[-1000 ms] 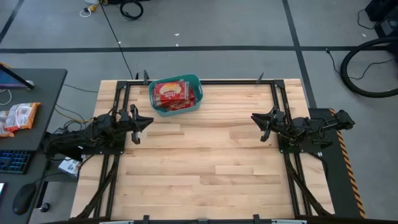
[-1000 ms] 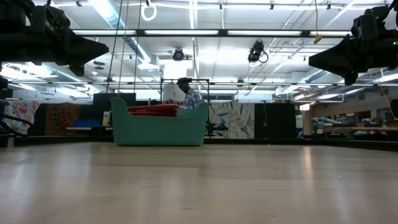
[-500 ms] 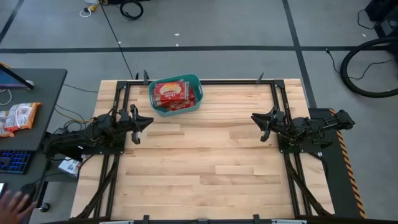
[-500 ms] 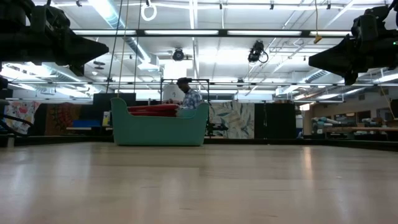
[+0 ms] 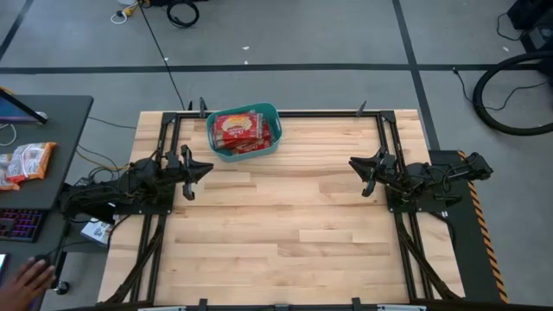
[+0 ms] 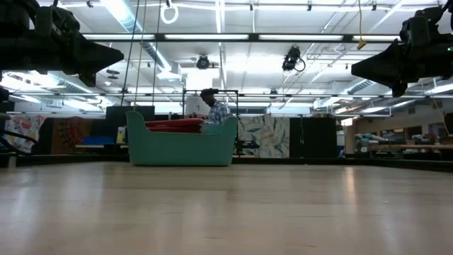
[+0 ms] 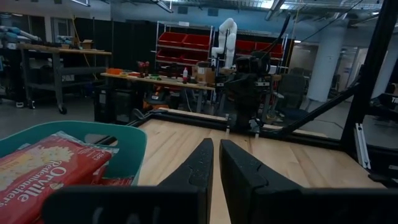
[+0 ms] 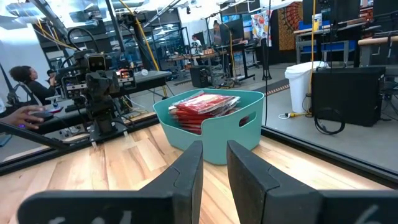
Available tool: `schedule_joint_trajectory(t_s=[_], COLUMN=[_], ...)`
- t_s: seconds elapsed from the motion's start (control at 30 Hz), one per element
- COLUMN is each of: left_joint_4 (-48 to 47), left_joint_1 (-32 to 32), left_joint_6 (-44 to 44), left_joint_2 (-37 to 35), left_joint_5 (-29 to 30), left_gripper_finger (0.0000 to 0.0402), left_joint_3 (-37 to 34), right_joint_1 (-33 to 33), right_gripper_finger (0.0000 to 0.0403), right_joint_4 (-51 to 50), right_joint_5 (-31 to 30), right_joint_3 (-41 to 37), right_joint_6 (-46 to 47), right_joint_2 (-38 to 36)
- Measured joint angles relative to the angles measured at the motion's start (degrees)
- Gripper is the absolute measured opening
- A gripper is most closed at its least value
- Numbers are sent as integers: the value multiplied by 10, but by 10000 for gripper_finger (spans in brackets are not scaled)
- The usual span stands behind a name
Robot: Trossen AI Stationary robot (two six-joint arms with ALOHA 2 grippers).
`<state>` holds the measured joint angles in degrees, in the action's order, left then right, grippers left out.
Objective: Sort popcorn bags into baskets
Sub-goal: Return to Home Position
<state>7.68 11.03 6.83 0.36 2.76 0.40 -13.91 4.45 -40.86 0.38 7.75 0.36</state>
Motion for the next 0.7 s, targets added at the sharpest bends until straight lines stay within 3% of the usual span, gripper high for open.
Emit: schedule_joint_trajectory(t_s=[0.7], left_joint_4=[0], left_joint_1=[0], left_joint_6=[0], left_joint_2=[0], left_joint_5=[0], left_gripper_finger=[32], left_joint_3=[0], right_joint_1=[0], right_gripper_finger=[78], right_joint_4=[0], right_joint_5=[0], right_joint_3=[0], right_joint_6=[0], right_joint_2=[0])
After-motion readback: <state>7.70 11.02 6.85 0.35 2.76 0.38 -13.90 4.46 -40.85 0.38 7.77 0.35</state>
